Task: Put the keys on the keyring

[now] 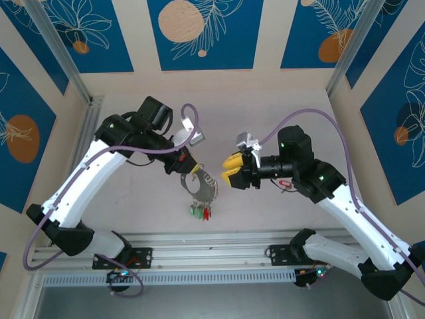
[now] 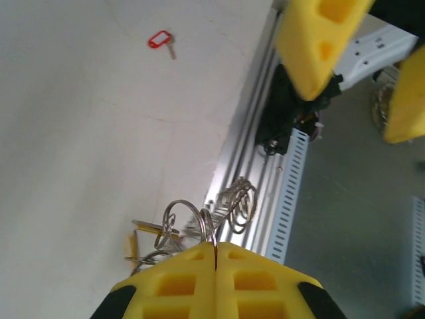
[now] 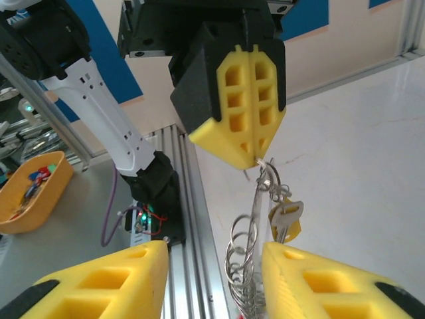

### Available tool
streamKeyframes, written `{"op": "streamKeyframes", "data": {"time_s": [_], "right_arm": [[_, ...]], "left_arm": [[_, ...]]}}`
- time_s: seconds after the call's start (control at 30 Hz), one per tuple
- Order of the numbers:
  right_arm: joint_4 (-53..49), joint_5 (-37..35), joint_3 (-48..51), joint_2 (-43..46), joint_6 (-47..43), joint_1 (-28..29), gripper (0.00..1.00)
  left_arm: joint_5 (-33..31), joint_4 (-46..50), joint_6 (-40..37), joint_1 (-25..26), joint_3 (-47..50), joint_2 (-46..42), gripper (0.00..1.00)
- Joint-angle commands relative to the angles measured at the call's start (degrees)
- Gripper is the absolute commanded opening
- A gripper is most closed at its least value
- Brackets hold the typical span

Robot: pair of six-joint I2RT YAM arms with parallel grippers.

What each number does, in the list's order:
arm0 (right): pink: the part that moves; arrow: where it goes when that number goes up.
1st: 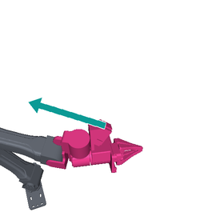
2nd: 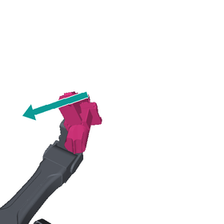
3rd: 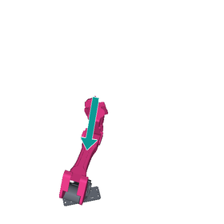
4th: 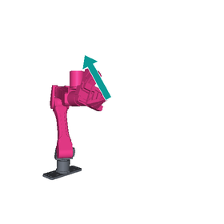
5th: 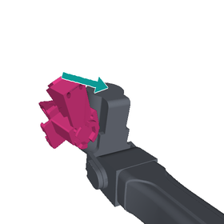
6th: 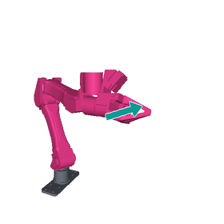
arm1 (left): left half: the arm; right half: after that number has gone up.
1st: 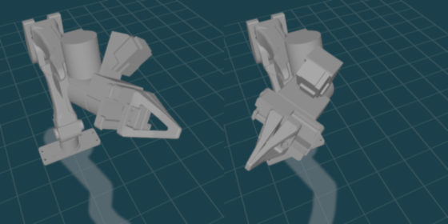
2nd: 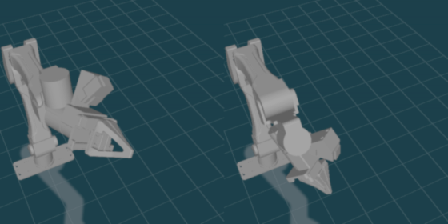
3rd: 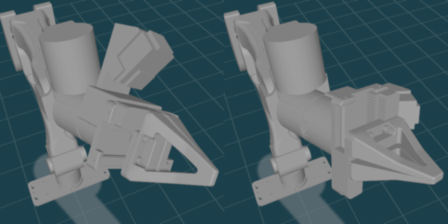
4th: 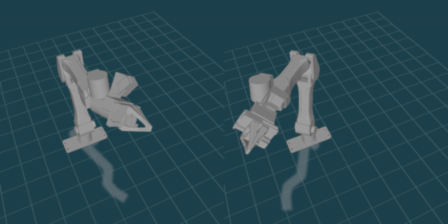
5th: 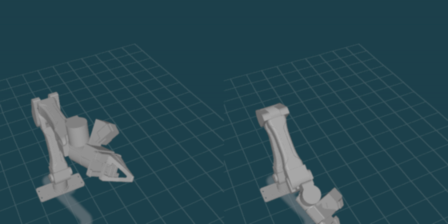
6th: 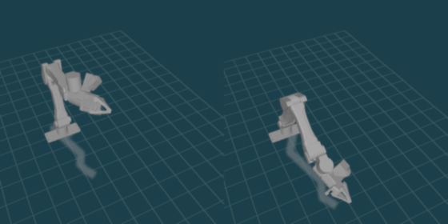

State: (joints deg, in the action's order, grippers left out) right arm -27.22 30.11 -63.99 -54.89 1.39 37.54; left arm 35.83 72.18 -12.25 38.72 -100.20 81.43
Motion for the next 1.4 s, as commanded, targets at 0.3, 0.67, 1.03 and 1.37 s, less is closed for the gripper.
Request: {"op": "streamKeyframes", "data": {"time_s": [0.3,0.67,1.03,1.37], "right_arm": [[-7.87,8.99,-6.30,-6.05,-7.18,0.30,0.38],[-7.18,8.81,-6.68,-7.37,-7.26,1.30,0.48],[-6.39,9.23,-7.00,-9.02,-7.19,3.24,0.35],[-9.67,5.64,-8.16,-7.55,-8.84,4.77,0.31]], "left_arm": [[8.75,1.82,-5.28,3.42,-1.55,0.61,0.00],[9.73,1.28,-5.47,5.35,-2.21,0.88,0.00],[10.31,1.62,-5.51,6.64,-2.63,0.83,0.00],[10.07,1.27,-5.21,6.75,-2.99,1.10,0.00]]}}
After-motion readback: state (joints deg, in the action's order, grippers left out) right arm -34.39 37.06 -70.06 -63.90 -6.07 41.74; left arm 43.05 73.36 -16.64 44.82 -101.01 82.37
